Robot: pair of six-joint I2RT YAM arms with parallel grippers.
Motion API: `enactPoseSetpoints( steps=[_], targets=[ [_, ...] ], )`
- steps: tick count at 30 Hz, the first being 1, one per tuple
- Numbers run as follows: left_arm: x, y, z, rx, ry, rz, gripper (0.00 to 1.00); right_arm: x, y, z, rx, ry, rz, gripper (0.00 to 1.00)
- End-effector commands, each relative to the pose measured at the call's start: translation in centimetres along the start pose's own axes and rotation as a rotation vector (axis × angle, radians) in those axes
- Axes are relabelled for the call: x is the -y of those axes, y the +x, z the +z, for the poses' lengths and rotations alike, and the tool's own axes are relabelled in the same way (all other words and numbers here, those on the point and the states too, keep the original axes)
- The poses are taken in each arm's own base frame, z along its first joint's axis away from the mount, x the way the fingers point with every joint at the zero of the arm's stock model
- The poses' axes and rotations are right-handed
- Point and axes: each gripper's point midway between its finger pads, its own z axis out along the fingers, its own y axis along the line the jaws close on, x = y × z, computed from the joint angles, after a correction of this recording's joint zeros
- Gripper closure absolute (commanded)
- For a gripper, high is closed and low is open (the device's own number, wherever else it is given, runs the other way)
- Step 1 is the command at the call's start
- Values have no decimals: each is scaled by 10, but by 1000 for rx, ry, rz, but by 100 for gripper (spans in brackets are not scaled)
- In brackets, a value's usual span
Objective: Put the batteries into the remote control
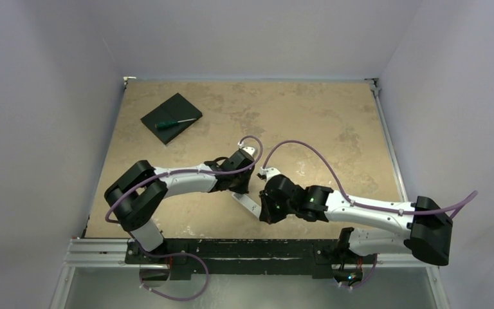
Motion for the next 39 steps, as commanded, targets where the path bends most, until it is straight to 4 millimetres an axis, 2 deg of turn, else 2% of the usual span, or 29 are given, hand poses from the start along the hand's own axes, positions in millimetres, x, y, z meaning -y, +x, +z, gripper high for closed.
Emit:
enactPoseSetpoints(
  steps=[1,11,20,28,35,39],
  targets=[
    [-20,13,-9,-34,-59,43,100,-7,-4,1,14,-26,-11,97],
    [-28,33,-16,-53,-48,32,100,0,-8,1,26,22,11,96],
    [-33,43,-23,-51,-36,13,100,6,-17,-4,67,74,44,88],
    [-33,46,-31,-40,-18,-5,100,9,-23,-12,105,95,89,74],
    [-36,43,-41,-14,-29,-18,100,11,-38,-18,153,131,88,61],
    [-43,37,-47,8,-73,-17,99,14,-45,-18,159,172,59,59]
  ],
)
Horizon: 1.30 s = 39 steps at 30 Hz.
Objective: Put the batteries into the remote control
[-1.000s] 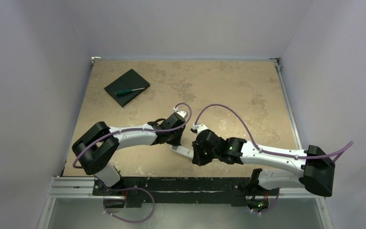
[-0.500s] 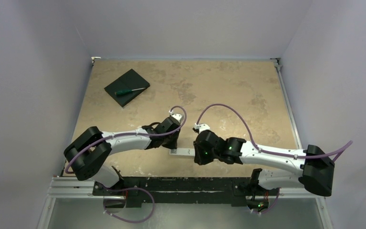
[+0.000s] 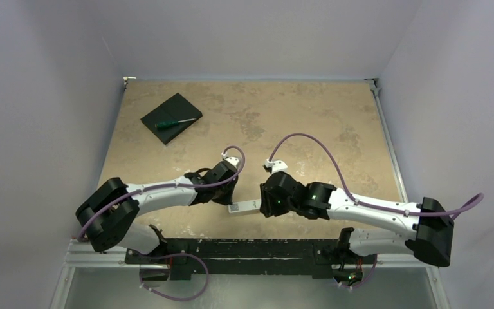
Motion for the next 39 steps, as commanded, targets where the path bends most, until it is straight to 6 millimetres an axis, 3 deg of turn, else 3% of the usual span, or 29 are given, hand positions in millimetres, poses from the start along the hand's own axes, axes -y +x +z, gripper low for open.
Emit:
enactPoseSetpoints(
  steps=[1,5,10,20,27,33,39],
  targets=[
    [-11,-9,-12,38,-59,-20,93,-2,-26,-5,71,46,-18,58],
    [-17,-17,-22,69,-97,-27,69,7,-34,-5,88,92,-31,55],
    [-18,-21,-34,91,-96,-45,53,13,-41,-3,97,97,-31,55],
    [-13,-5,-46,99,-10,-118,47,30,-52,0,107,66,8,55],
    [-8,3,-52,135,65,-187,44,37,-49,6,93,58,11,55],
    [6,14,-50,126,174,-241,41,41,-47,11,82,58,15,55],
    [8,21,-44,112,196,-264,36,43,-44,16,71,63,11,55]
  ],
)
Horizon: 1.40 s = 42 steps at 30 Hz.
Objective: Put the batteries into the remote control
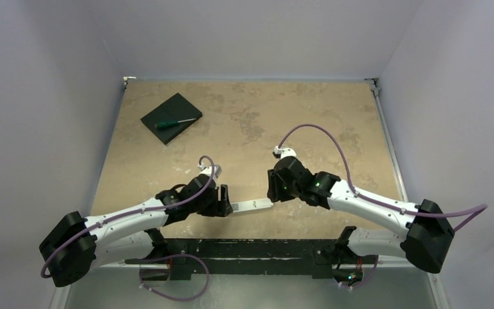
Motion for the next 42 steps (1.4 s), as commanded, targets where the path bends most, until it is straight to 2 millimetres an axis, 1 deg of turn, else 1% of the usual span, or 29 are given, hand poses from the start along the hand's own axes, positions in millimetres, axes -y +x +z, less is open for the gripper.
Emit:
enactPoseSetpoints(
  steps=[1,5,12,22,28,33,42],
  targets=[
    [15,-6,3,24,73,-43,36,-3,-2,4,10,-21,-10,55],
    [18,-8,6,22,75,-45,35,0,1,6,3,-15,-9,55],
    [17,-11,11,23,49,-37,35,5,5,11,-4,3,-8,56],
    [20,-20,16,30,33,-24,35,8,9,15,-9,8,-6,57],
    [16,-19,21,22,9,-17,35,9,14,22,-24,15,-10,58],
    [12,-16,24,14,-2,-16,37,10,14,25,-31,22,-21,58],
    [9,-13,24,8,-7,-10,43,10,23,35,-62,19,-20,58]
  ],
)
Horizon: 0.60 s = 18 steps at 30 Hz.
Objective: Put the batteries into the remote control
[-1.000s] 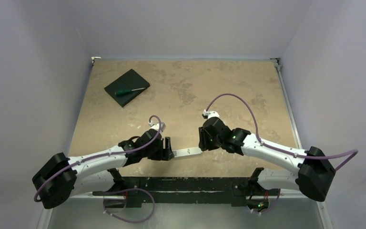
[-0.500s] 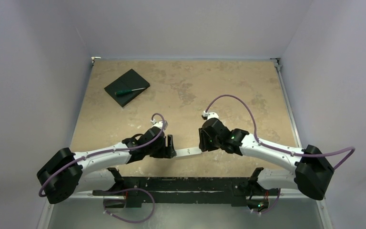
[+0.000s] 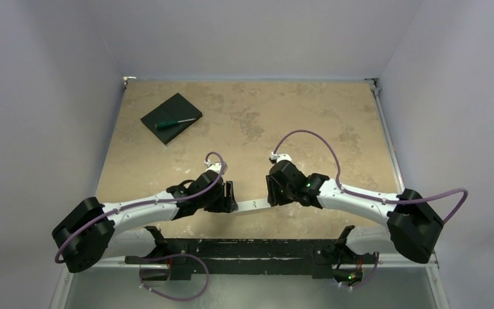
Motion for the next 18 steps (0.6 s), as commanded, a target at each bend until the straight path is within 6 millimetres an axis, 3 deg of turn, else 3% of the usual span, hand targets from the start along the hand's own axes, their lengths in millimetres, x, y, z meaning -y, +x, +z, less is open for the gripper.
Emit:
enactPoseSetpoints(
  steps=[1,18],
  targets=[
    [0,-6,2,16,-5,7,43,-3,-2,5,10,-19,-2,58],
    [-1,-2,5,1,-1,13,46,-5,0,11,-6,-20,-1,58]
  ],
)
